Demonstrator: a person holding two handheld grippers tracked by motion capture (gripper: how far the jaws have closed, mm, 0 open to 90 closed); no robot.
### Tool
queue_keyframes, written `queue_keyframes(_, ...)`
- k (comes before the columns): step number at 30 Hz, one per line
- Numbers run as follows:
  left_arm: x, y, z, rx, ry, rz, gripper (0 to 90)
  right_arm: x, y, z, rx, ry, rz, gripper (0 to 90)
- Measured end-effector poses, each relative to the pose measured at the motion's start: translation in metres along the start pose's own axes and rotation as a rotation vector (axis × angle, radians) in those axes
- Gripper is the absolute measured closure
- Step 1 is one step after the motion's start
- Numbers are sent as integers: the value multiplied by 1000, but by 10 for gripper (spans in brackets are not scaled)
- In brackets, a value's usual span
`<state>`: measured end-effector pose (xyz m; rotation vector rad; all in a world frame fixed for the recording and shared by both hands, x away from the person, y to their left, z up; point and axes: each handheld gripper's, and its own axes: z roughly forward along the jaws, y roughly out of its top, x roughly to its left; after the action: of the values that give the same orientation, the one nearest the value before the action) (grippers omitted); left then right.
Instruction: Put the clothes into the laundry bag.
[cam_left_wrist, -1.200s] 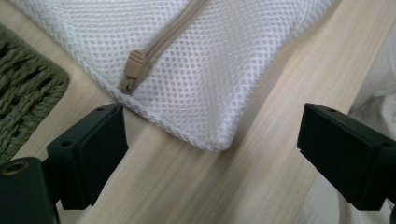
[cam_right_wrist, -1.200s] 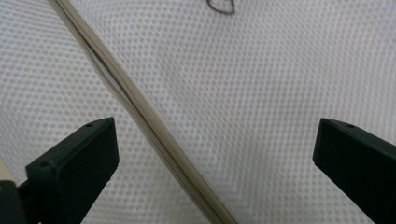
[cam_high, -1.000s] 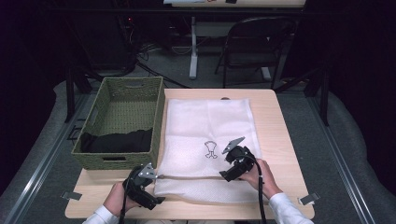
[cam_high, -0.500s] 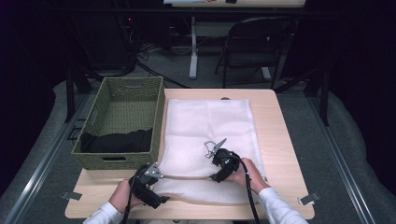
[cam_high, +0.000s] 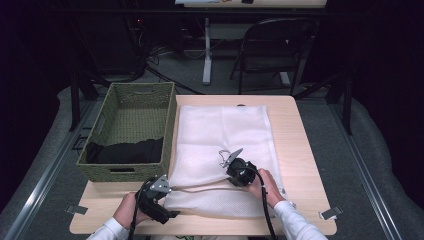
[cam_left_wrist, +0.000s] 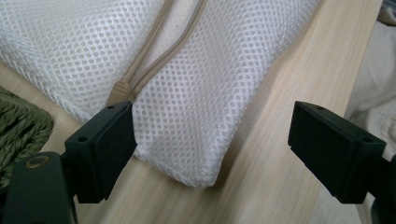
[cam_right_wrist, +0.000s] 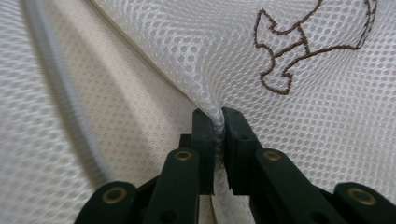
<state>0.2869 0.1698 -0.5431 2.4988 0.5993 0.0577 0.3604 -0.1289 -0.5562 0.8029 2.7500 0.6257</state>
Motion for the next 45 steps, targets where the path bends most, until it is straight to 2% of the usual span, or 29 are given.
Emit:
queue_keyframes(3, 0, 2, 0, 18, 18, 21, 138, 0, 0, -1, -6, -14, 0, 864)
queue_keyframes(6, 0, 4, 0, 22, 15, 25, 124, 0, 2, -5, -17, -32, 4, 865)
queue_keyframes(8, -1, 5, -2, -20, 2, 9, 130, -1, 4, -10, -36, -44, 9, 866)
queue_keyframes(10, -3, 7, -4, -36, 8, 14, 131, -1, 4, -17, -51, -56, 21, 866)
queue_keyframes(15, -4, 8, -6, -12, 6, 49, 122, -3, 5, -25, -78, -70, 20, 866)
queue_keyframes(19, -2, 9, -8, 10, 8, 32, 128, -3, 6, -32, -91, -85, 26, 865)
queue_keyframes(25, 2, 14, -18, -7, 5, 34, 124, -7, 5, -40, -129, -71, 51, 866)
queue_keyframes(26, 3, 14, -19, -6, 3, 48, 116, -8, 5, -41, -135, -68, 53, 866)
queue_keyframes(27, 2, 15, -20, 14, 9, 48, 112, -8, 5, -41, -147, -52, 61, 866)
queue_keyframes(28, 2, 15, -21, 10, 12, 50, 92, -9, 6, -40, -158, -25, 70, 866)
queue_keyframes(30, 1, 16, -26, 10, 4, 68, 82, -10, 6, -40, -160, -25, 68, 866)
queue_keyframes(31, 1, 16, -28, 9, 17, 84, 81, -10, 7, -40, -162, -24, 65, 866)
queue_keyframes(36, 7, 16, -43, 9, 27, 101, 37, -9, 8, -43, -167, -45, 46, 866)
queue_keyframes(38, 10, 18, -51, 20, 39, 117, 14, -9, 7, -43, -172, -37, 49, 865)
queue_keyframes(40, 15, 21, -62, 32, 53, 133, 2, -9, 6, -44, -175, -33, 52, 866)
queue_keyframes(41, 18, 22, -66, 37, 59, 138, 2, -10, 6, -44, -171, -40, 38, 865)
queue_keyframes(44, 24, 24, -75, 32, 80, 136, 2, -10, 5, -47, -178, -55, 27, 866)
queue_keyframes(45, 32, 26, -83, 31, 90, 134, 2, -10, 5, -48, -178, -55, 32, 866)
